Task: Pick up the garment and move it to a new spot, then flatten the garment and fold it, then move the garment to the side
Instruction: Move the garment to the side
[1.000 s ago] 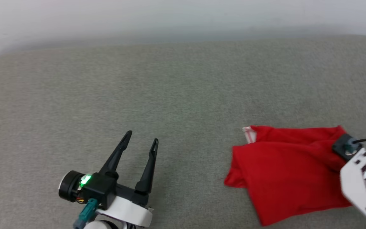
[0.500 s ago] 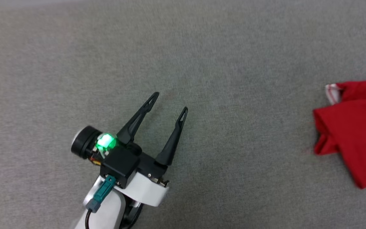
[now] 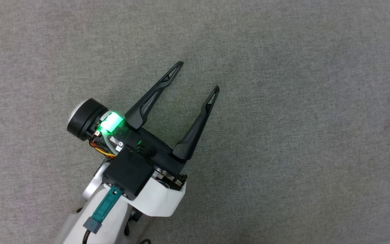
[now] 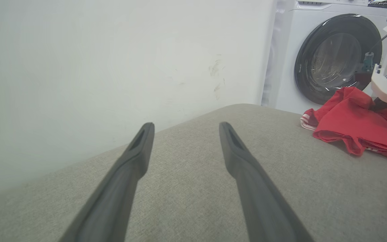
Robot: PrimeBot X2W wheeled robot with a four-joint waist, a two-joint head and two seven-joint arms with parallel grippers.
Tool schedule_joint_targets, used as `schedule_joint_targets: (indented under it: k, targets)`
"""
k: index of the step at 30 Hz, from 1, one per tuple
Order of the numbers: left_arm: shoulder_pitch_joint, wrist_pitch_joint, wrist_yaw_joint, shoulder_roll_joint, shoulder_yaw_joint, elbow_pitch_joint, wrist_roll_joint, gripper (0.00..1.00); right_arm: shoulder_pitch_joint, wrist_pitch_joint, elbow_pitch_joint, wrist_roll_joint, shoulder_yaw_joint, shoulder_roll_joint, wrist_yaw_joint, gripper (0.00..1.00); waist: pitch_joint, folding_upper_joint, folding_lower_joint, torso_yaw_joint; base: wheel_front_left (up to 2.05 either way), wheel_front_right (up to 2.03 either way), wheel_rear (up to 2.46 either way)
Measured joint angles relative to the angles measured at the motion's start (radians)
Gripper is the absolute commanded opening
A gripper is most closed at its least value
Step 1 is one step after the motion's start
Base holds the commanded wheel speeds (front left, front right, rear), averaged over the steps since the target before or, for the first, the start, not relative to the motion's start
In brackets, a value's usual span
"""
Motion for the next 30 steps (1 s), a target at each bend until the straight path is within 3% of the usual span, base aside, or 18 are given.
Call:
schedule_joint_targets:
  k: [6,7,8,9,18,30]
  targets:
    - [-0.008,0.000,0.000,0.012,-0.002,-0.001,0.001,1.00,-0.050,-0.044,0.072,-0.053,-0.077,0.041,0.000,0.00,0.015,0.0000,-0.0001,0.001,0.00,0.00,0.00]
    - [-0.009,0.000,0.000,0.012,-0.003,0.001,0.001,1.00,-0.053,-0.049,0.080,-0.065,-0.083,0.048,0.000,0.08,0.015,0.0000,0.0000,0.001,0.00,0.00,0.00]
    - [-0.009,0.000,0.000,0.012,-0.003,0.003,0.001,1.00,-0.055,-0.055,0.084,-0.079,-0.090,0.053,0.000,0.58,0.013,0.0000,0.0000,0.002,0.00,0.00,0.00]
    - [-0.009,0.000,0.001,0.012,-0.003,0.006,0.001,1.00,-0.058,-0.061,0.088,-0.093,-0.098,0.058,0.000,1.00,0.009,0.0000,0.0000,0.003,0.00,0.00,0.00]
    - [0.026,0.000,0.026,0.002,0.020,0.052,-0.027,1.00,-0.086,-0.086,0.055,-0.186,-0.145,0.096,0.000,1.00,-0.075,0.0000,-0.0001,0.013,0.00,0.00,0.00]
    - [0.218,0.000,0.079,-0.029,0.147,0.135,-0.097,1.00,-0.060,-0.120,-0.285,-0.041,-0.117,0.291,0.000,1.00,-0.310,0.0000,-0.0005,0.039,0.00,0.00,0.00]
